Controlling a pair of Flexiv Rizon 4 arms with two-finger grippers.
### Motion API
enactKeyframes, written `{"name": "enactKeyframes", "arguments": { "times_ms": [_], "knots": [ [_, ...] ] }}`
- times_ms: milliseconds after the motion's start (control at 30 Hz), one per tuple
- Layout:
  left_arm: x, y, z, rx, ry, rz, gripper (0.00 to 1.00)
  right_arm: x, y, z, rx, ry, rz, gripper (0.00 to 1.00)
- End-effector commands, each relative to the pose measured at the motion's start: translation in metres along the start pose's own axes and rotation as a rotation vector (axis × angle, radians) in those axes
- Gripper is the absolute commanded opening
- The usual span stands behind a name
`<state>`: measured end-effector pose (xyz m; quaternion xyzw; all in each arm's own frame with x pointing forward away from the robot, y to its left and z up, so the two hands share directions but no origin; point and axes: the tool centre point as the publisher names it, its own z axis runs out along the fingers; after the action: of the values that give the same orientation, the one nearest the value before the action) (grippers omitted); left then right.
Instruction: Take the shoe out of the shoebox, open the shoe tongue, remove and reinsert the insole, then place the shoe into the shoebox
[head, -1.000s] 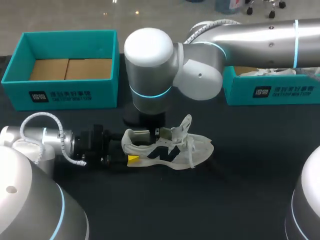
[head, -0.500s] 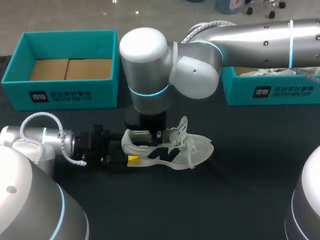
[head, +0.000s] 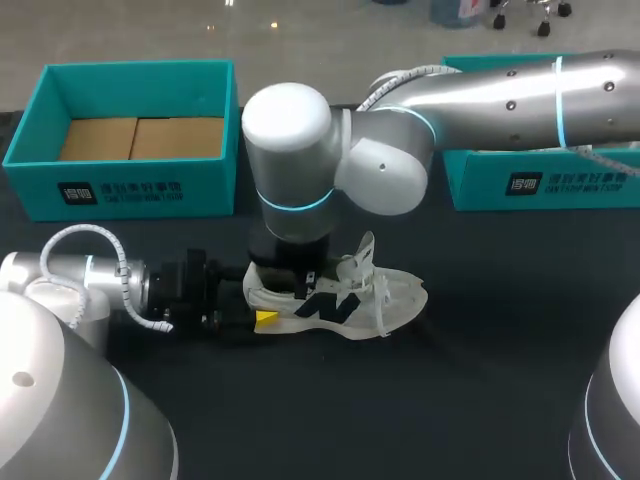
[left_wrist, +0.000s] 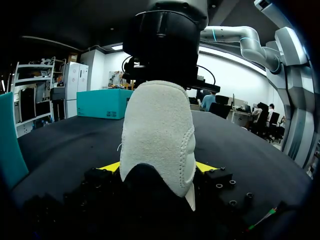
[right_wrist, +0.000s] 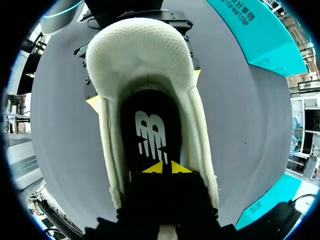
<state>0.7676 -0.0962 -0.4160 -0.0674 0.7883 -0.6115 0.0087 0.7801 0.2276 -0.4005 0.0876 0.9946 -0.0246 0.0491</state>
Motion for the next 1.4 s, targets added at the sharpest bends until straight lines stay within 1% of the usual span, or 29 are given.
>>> {"name": "enactKeyframes", "arguments": {
  "times_ms": [33,100,133,300,467,533,600,633,700,733,833,933,1067,1100,1233,1400],
  "knots": [
    [0.000,0.001,0.000,-0.001,-0.001,-0.001,0.00,0.001,-0.003,-0.002,-0.002,-0.010,-0.001,0.22],
    [0.000,0.001,0.000,-0.001,-0.001,-0.001,0.00,0.000,-0.004,-0.003,-0.002,-0.023,0.005,0.32],
    [0.000,0.001,0.000,-0.001,-0.001,-0.001,0.00,0.000,-0.004,-0.003,-0.003,-0.023,0.006,0.33],
    [0.000,0.001,0.000,-0.001,-0.001,-0.001,0.00,0.001,-0.002,0.011,0.006,0.017,0.000,0.36],
    [0.000,0.001,0.000,-0.001,-0.001,-0.001,0.00,0.007,-0.001,0.031,0.036,0.101,-0.017,0.36],
    [0.000,0.001,0.000,-0.001,-0.001,-0.001,0.00,0.011,-0.003,0.039,0.054,0.154,-0.026,0.36],
    [0.000,0.001,0.000,-0.001,-0.001,-0.001,0.00,0.016,-0.004,0.046,0.071,0.206,-0.034,0.30],
    [0.000,0.001,0.000,-0.001,-0.001,-0.001,0.00,0.019,-0.005,0.050,0.081,0.227,-0.036,0.24],
    [0.000,0.001,0.000,-0.001,-0.001,-0.001,0.00,0.022,-0.008,0.053,0.091,0.250,-0.031,0.06],
    [0.000,0.001,0.000,-0.001,-0.001,-0.001,0.00,0.024,-0.009,0.054,0.099,0.255,-0.026,0.00],
    [0.000,0.001,0.000,-0.001,-0.001,-0.001,0.00,0.027,-0.014,0.054,0.103,0.267,-0.011,0.00],
    [0.000,0.001,0.000,-0.001,-0.001,-0.001,0.00,0.026,-0.020,0.048,0.103,0.271,0.002,0.00],
    [0.000,0.001,0.000,-0.001,-0.001,-0.001,0.00,0.019,-0.028,0.021,0.073,0.260,0.014,0.00],
    [0.000,0.001,0.000,-0.001,-0.001,-0.001,0.00,0.017,-0.029,0.009,0.059,0.247,0.017,0.00],
    [0.000,0.001,0.000,-0.001,-0.001,-0.001,0.00,0.009,-0.034,-0.017,0.029,0.207,0.014,0.00],
    [0.000,0.001,0.000,-0.001,-0.001,-0.001,0.00,0.005,-0.035,-0.033,-0.001,0.181,0.002,0.00]
  ]
}}
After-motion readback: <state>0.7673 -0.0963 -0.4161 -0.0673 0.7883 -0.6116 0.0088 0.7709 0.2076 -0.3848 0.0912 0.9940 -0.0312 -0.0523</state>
